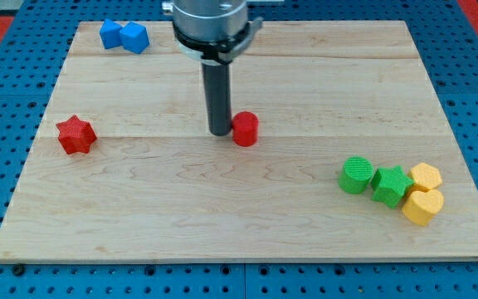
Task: Slide the red star closer to the group of blocks
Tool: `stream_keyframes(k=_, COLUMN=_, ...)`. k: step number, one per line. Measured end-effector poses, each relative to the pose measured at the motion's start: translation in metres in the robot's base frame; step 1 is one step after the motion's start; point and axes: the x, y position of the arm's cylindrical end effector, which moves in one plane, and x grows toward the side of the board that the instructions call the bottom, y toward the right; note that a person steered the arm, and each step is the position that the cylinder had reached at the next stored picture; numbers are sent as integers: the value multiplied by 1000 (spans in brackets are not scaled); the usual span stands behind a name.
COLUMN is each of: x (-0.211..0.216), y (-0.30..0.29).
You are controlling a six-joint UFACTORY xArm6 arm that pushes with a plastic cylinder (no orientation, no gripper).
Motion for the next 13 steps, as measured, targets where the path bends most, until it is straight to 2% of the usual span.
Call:
stream_keyframes(k=1, x=30, y=50)
stream_keyframes(k=3, x=-14, y=26)
stream_keyframes(k=4, x=-8, y=82)
stream_keyframes(k=5, x=23, y=151)
stream_keyframes(k=6, x=28, y=163)
stream_keyframes(k=7, x=6, y=126)
stream_keyframes(k=8, x=-43, y=45)
stream_keyframes(k=9, x=-87, y=-58)
stream_keyframes(k=10, x=-85, y=-154)
stream_keyframes(k=11, x=-55, y=-243)
stream_keyframes(k=12, x=-38, y=-276)
stream_keyframes(k=13, x=27, y=-209)
